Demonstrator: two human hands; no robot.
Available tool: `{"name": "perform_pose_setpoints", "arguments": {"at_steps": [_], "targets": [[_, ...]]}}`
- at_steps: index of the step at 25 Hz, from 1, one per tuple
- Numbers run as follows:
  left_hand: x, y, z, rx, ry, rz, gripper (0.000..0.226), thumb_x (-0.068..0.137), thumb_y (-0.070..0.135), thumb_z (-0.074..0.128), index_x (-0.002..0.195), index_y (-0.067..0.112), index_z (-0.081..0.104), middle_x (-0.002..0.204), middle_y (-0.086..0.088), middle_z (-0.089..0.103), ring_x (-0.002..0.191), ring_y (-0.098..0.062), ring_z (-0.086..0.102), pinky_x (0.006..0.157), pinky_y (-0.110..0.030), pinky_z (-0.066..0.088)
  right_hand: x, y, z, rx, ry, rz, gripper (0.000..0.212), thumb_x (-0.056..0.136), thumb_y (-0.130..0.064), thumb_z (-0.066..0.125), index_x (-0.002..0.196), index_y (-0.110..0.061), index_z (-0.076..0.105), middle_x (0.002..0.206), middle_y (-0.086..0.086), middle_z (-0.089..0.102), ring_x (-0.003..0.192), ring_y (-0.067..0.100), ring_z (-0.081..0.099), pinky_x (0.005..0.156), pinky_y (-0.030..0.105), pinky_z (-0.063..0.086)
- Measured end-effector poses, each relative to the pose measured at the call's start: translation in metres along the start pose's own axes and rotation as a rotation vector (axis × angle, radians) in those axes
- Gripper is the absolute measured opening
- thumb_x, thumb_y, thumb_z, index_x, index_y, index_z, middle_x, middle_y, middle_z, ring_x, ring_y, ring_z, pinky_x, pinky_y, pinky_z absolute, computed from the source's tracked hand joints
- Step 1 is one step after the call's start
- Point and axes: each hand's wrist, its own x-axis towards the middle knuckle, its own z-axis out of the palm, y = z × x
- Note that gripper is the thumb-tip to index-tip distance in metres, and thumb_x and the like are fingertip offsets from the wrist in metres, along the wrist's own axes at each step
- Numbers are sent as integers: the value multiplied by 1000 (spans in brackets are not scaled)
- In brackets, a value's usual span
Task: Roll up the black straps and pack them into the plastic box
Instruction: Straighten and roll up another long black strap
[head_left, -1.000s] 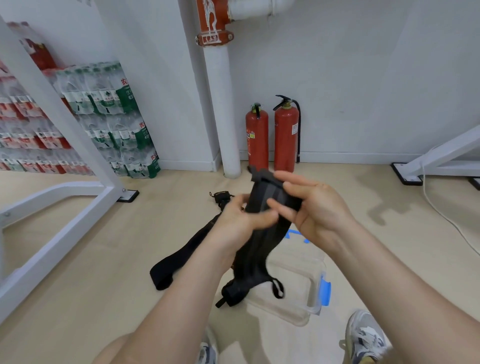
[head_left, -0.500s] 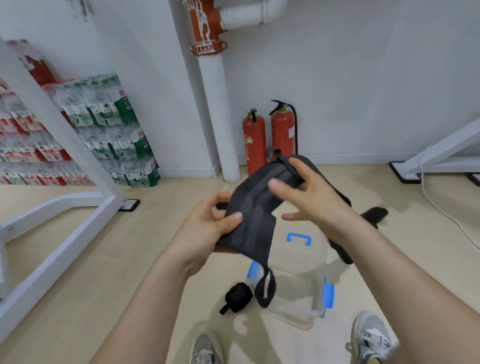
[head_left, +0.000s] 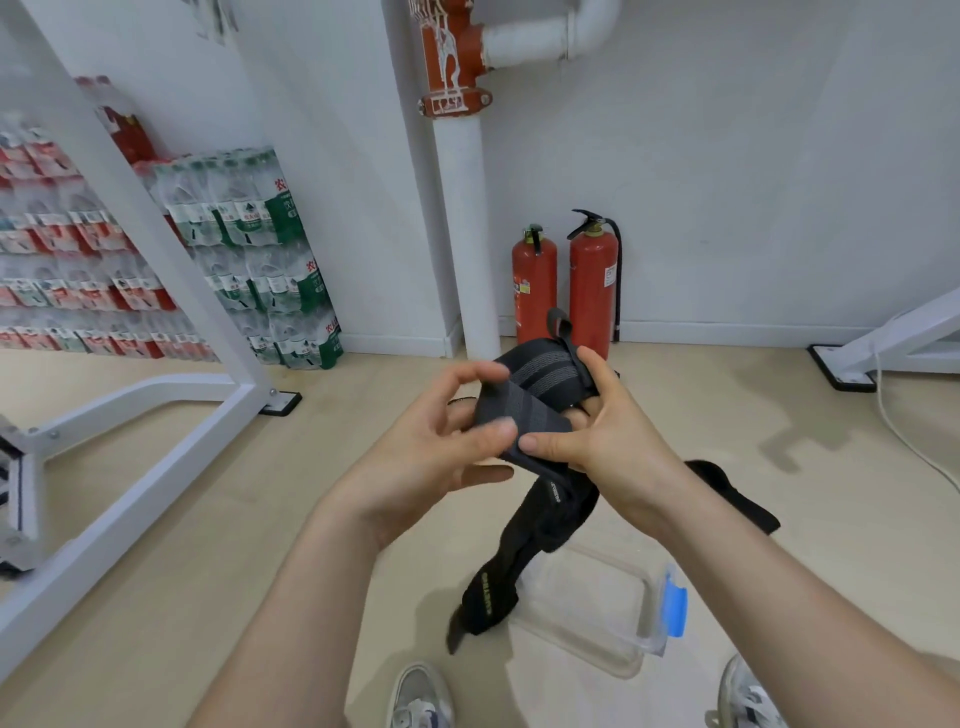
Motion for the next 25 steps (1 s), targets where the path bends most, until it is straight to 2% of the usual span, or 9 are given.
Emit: {"name": "perform_pose_setpoints", "arguments": {"at_steps": [2,5,7,10,12,15,19,22,25], "targets": [[-6,1,-7,134,-76,1,34,74,4,80,102,20,69,104,-10,69,95,-24,67,90,-36,54,2,-1,1,15,18,6,116,71,15,78,156,-29,12,135,1,59,115,12,65,85,30,58],[-5,-2,-6,224,96,-19,20,76,-4,78,85,12,72,87,-12,71,80,-22,69,76,-24,56,4,-2,2,49,43,1,116,70,16,77,156,-27,12,141,6,55,121,18,61,87,31,59],[-4,-3,-1,170,154,-20,11,78,1,76,84,10,72,83,-15,73,77,-23,72,73,-24,59,5,-1,3,45,65,-20,115,70,17,77,156,-27,14,140,6,56,122,17,61,82,27,59],[-2,-3,6,162,220,-14,8,79,6,76,85,5,71,84,-21,74,76,-22,74,72,-25,60,3,-2,5,44,97,-53,112,71,18,75,156,-26,17,137,2,58,118,7,61,74,17,57],[1,-4,11,164,267,3,8,80,5,77,84,3,70,84,-23,73,74,-23,74,70,-25,60,2,-2,4,34,110,-62,109,73,16,75,155,-27,18,138,1,57,121,6,59,85,21,56],[5,-7,16,190,311,28,8,82,9,77,79,6,69,77,-18,73,73,-22,73,70,-28,60,0,-3,3,19,117,-63,107,74,13,76,155,-28,19,142,1,54,130,10,53,103,34,50],[8,-5,20,143,379,46,13,83,3,76,78,7,64,72,-11,73,67,-23,73,64,-26,59,-3,-5,5,73,125,-62,104,76,12,75,155,-25,18,138,6,57,125,13,58,99,34,53],[9,-3,23,130,414,80,16,82,-3,75,79,10,66,64,-4,70,61,-22,72,60,-24,58,-4,-6,2,56,42,-47,121,63,2,88,155,-28,17,142,4,55,129,14,55,106,42,48],[10,-4,24,149,408,99,20,82,-4,74,73,14,73,65,-3,70,60,-21,71,61,-24,59,-5,-11,-3,30,-30,14,112,69,12,80,154,-30,21,141,6,55,123,16,60,100,39,52]]}}
